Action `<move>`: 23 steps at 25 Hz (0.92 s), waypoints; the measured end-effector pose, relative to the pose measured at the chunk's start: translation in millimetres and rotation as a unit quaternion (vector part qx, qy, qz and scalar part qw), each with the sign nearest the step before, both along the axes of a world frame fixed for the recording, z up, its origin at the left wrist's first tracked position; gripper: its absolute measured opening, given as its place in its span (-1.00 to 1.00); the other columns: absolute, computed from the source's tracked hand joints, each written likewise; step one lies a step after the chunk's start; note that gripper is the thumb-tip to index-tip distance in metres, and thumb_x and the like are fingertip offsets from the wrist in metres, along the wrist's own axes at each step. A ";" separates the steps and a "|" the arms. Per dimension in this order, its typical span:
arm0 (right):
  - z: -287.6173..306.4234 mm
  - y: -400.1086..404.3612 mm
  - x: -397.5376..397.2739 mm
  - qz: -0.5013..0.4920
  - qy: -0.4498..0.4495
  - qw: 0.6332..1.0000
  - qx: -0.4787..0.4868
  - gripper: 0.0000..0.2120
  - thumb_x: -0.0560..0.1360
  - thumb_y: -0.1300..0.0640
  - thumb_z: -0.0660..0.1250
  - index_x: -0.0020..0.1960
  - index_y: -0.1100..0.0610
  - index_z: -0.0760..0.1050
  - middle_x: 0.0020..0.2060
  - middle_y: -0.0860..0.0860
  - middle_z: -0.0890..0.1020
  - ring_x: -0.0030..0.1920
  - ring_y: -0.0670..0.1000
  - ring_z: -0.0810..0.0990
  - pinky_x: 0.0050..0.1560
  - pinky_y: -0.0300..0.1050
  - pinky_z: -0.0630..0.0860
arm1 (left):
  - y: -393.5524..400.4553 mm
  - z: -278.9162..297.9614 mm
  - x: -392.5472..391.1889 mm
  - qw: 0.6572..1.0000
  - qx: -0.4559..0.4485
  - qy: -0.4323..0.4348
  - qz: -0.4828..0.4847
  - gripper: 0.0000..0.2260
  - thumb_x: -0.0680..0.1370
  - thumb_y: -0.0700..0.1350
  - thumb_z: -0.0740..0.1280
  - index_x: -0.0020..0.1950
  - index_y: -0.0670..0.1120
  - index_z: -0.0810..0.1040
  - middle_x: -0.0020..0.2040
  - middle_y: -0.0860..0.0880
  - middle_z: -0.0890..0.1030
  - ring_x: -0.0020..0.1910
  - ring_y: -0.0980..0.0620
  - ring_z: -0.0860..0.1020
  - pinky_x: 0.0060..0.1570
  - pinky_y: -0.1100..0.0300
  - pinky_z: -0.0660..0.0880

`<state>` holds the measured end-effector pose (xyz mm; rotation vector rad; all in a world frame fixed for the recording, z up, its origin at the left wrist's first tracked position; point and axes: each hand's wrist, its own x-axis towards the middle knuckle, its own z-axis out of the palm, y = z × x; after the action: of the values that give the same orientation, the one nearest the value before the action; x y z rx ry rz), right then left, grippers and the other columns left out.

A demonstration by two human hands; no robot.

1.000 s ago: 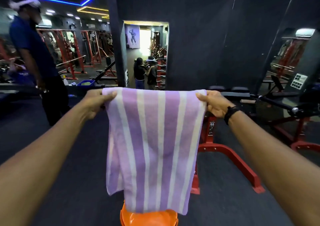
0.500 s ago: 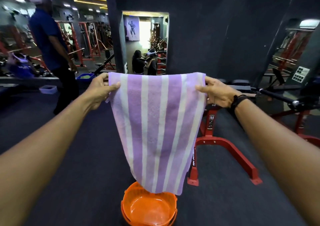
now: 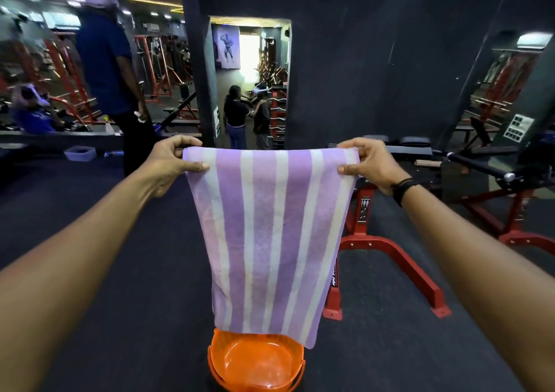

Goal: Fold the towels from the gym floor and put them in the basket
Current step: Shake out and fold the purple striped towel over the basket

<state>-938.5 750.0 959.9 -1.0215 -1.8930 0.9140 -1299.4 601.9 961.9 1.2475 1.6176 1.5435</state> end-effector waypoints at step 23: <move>-44.5 -5.6 7.2 0.134 0.067 0.947 -0.284 -0.17 -0.04 -0.08 0.69 0.15 0.20 0.58 0.06 0.13 0.67 0.03 0.04 0.67 0.00 -0.08 0.63 | -12.1 -53.4 2.5 0.981 -0.144 -0.095 -0.085 -0.23 -0.07 0.21 0.65 0.04 -0.12 0.66 -0.04 -0.08 0.71 -0.07 0.00 0.67 -0.03 0.09 0.61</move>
<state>-931.3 744.4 915.4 -0.9977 -1.7115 1.7125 -1296.9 589.8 908.4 1.0184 1.5062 1.2322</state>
